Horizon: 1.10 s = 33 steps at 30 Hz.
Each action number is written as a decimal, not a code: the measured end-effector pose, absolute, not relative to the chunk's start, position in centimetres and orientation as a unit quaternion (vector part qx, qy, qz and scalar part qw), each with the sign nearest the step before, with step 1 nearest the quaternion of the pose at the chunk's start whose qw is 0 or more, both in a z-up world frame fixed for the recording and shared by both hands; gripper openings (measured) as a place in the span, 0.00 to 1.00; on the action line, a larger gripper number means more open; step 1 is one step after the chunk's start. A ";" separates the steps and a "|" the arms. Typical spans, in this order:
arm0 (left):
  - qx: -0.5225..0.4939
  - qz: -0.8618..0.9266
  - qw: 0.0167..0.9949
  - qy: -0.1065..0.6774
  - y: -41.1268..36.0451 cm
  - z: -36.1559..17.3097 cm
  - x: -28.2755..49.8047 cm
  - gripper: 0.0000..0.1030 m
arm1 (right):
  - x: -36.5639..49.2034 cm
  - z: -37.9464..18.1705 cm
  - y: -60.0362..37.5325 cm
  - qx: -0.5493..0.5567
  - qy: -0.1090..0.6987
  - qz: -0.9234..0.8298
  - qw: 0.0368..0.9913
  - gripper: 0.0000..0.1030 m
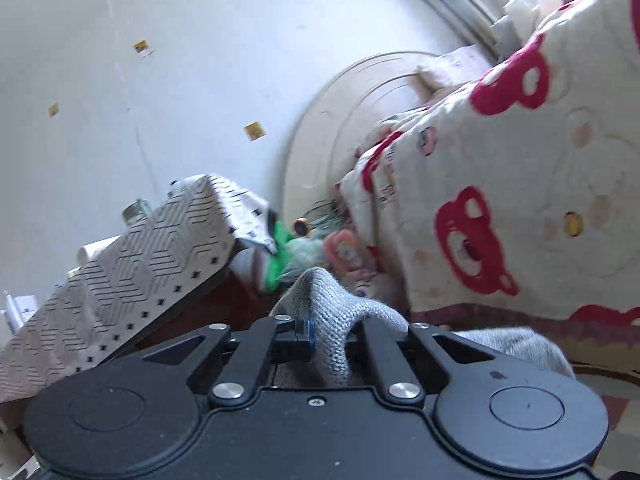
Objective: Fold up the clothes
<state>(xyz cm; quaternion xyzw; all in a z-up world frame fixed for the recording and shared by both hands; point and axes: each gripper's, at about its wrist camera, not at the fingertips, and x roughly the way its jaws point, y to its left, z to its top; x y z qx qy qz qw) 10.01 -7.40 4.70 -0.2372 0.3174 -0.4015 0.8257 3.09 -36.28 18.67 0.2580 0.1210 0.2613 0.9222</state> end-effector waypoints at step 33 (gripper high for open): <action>0.062 -0.373 0.756 0.534 -16.5 -12.7 15.1 0.68 | 4.8 -7.6 -35.6 0.034 0.425 -0.107 0.898 0.68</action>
